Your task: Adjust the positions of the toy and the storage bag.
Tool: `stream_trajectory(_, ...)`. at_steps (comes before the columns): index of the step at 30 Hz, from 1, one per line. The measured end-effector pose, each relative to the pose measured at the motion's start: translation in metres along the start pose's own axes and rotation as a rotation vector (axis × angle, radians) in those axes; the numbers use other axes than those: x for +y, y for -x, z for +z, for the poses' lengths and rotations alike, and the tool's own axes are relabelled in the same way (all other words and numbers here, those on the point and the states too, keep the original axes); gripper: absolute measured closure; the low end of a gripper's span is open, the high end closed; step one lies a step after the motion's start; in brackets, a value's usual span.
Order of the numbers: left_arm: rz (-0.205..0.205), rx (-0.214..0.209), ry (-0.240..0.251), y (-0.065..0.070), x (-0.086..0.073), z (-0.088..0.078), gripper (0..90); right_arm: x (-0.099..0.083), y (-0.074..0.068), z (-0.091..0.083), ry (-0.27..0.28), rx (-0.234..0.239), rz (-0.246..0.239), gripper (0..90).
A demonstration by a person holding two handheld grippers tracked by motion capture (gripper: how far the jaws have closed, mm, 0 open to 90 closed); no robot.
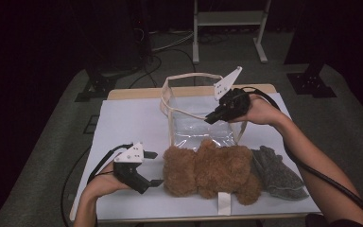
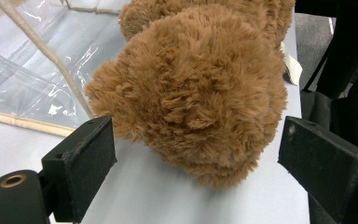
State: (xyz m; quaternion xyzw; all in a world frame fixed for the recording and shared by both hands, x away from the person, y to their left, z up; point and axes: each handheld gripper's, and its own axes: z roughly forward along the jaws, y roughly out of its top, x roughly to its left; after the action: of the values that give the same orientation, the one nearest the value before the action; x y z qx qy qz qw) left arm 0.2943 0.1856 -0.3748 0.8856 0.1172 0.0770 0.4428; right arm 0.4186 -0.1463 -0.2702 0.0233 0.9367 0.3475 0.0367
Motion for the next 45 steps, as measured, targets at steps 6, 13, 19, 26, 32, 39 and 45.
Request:
stream_trajectory(6, -0.001, -0.001, -0.002, 0.0, 0.0, 0.0, 9.7, -0.003, 0.003, -0.001, 0.018, -0.002, 0.037, 76.1)
stream_trajectory(13, -0.001, 0.007, 0.004, 0.0, -0.002, -0.002, 9.7, -0.005, -0.002, -0.015, 0.063, -0.056, 0.069, 54.6)
stream_trajectory(19, -0.008, 0.008, 0.004, 0.001, -0.002, -0.002, 9.7, -0.007, -0.014, -0.038, 0.122, -0.09, 0.08, 45.4)
stream_trajectory(26, -0.014, 0.012, 0.004, 0.001, -0.003, -0.001, 9.6, -0.005, -0.038, -0.053, 0.144, -0.105, 0.044, 36.4)
stream_trajectory(32, -0.018, 0.017, 0.002, 0.0, -0.003, -0.004, 9.6, -0.004, -0.066, -0.039, 0.137, -0.054, 0.006, 32.1)
stream_trajectory(39, -0.016, 0.019, 0.008, 0.001, -0.003, -0.006, 9.6, -0.007, -0.086, -0.006, 0.114, 0.032, 0.007, 29.0)
stream_trajectory(45, -0.021, 0.018, 0.005, 0.0, -0.004, -0.006, 9.6, -0.01, -0.094, 0.023, 0.067, 0.072, 0.005, 27.8)
